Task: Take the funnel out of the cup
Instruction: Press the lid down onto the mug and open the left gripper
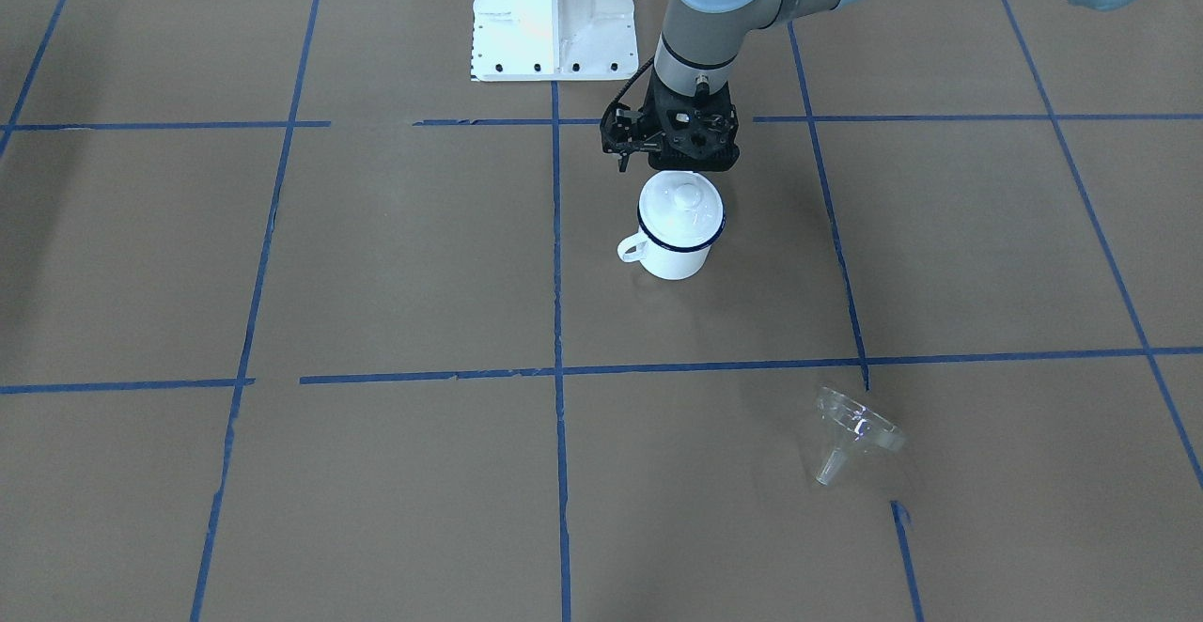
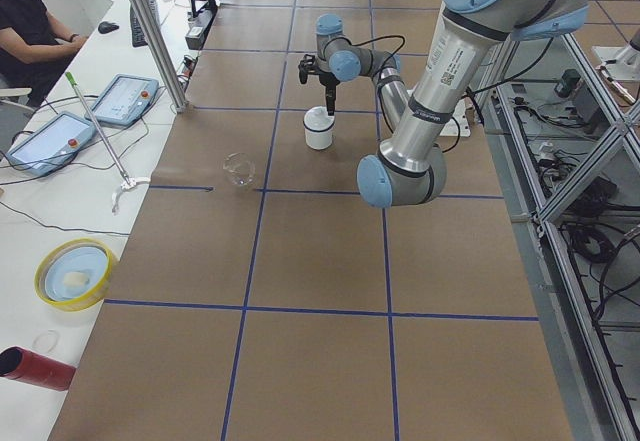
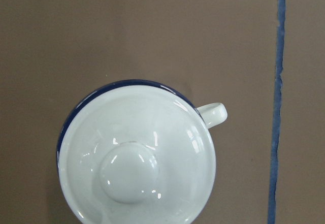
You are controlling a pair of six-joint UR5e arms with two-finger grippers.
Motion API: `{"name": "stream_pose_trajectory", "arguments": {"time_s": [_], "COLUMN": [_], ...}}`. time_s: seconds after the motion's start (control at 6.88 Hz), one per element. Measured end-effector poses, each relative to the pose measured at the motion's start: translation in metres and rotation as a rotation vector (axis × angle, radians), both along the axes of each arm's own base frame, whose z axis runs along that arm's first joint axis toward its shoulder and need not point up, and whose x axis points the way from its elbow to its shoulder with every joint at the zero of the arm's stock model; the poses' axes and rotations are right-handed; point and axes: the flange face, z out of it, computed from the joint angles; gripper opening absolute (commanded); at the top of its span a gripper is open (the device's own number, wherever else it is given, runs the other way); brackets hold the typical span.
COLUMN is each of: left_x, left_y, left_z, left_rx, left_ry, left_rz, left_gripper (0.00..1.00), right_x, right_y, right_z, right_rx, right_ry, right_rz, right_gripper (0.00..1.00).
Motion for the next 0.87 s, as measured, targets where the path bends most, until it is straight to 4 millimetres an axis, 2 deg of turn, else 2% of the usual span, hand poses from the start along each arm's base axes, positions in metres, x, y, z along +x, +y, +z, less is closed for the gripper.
{"name": "stream_pose_trajectory", "arguments": {"time_s": [0.44, 0.87], "left_x": [-0.002, 0.012], "left_y": [0.003, -0.005], "left_z": [-0.025, -0.02], "left_rx": [0.008, 0.015], "left_ry": [0.047, 0.072], "left_rz": [-0.013, -0.023], "left_gripper": [1.0, 1.0], "right_x": [0.0, 0.0], "right_y": [0.0, 0.0], "right_z": [0.001, 0.0], "right_rx": [-0.001, 0.0], "right_ry": [0.0, 0.0], "right_rz": [0.0, 0.0], "right_gripper": [1.0, 1.0]}}
